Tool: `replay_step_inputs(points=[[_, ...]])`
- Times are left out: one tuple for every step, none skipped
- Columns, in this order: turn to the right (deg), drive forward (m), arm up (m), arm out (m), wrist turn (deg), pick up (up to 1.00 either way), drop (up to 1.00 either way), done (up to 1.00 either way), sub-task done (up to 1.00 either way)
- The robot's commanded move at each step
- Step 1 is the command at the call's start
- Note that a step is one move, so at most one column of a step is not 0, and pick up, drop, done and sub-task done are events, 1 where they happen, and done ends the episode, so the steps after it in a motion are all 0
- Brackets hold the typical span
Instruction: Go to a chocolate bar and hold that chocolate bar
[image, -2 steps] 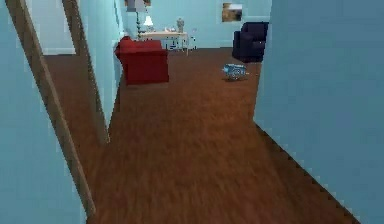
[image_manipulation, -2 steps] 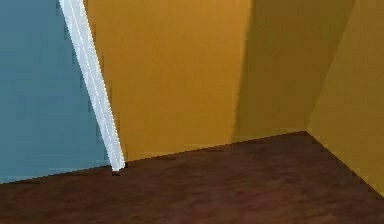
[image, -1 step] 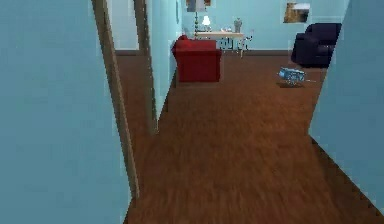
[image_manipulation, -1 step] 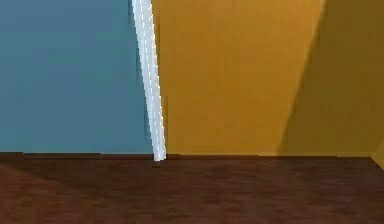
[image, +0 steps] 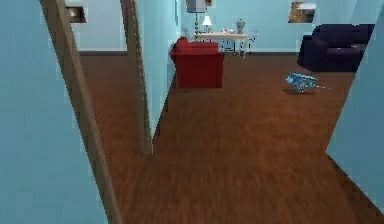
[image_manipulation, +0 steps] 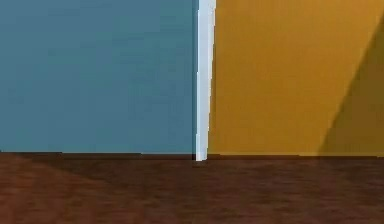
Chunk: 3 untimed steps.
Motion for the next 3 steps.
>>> replay_step_inputs(points=[[0.0,1.00,0.00,0.00,0.0,0.00,0.00,0.00,0.00],[6.0,0.00,0.00,0.00,0.0,0.00,0.00,0.00,0.00],[0.0,0.10,0.00,0.00,0.0,0.00,0.00,0.00,0.00]])
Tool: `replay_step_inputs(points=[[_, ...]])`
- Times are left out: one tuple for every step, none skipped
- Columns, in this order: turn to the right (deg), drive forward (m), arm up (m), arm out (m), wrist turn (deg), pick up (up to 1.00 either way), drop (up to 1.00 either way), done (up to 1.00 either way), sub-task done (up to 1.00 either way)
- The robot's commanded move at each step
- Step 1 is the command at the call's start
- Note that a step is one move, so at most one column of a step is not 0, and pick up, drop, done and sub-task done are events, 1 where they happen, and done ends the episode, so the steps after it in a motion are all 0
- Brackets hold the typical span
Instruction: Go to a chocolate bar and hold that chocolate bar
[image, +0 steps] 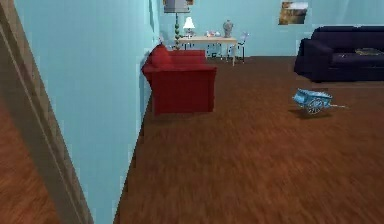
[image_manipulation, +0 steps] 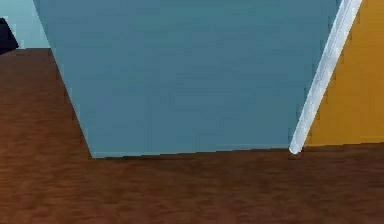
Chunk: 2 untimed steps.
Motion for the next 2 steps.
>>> replay_step_inputs(points=[[-42.0,0.00,0.00,0.00,0.0,0.00,0.00,0.00,0.00],[0.0,0.35,0.00,0.00,0.0,0.00,0.00,0.00,0.00]])
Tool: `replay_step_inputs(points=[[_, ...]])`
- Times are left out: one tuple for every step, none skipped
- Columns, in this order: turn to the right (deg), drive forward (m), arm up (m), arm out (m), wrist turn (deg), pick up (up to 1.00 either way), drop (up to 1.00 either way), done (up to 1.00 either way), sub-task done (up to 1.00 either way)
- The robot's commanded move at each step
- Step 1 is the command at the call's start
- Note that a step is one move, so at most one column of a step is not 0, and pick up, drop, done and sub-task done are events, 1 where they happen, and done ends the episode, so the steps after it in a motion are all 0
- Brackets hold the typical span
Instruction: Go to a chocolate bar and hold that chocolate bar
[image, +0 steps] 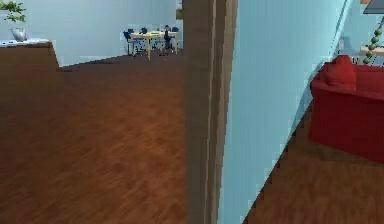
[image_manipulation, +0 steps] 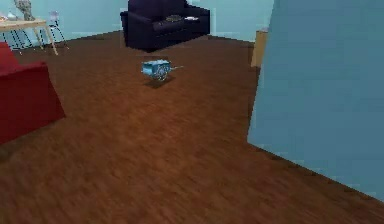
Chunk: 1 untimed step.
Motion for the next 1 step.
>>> replay_step_inputs(points=[[-45.0,0.00,0.00,0.00,0.0,0.00,0.00,0.00,0.00]])
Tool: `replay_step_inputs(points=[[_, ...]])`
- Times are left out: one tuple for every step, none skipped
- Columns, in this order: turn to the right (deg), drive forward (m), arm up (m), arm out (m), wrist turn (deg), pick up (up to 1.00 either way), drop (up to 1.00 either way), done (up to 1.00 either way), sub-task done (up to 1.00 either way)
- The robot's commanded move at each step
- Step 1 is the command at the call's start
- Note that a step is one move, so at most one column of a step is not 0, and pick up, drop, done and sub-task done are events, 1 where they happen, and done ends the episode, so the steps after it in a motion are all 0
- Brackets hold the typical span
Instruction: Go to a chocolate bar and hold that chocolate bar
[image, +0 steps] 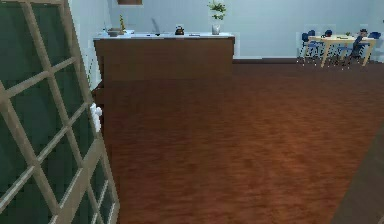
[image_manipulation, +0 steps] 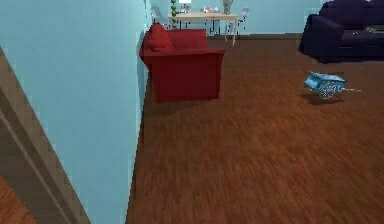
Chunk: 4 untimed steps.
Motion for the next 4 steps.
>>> replay_step_inputs(points=[[-3.0,0.00,0.00,0.00,0.0,0.00,0.00,0.00,0.00],[0.0,0.45,0.00,0.00,0.0,0.00,0.00,0.00,0.00],[33.0,0.00,0.00,0.00,0.0,0.00,0.00,0.00,0.00],[0.0,0.35,0.00,0.00,0.0,0.00,0.00,0.00,0.00]])
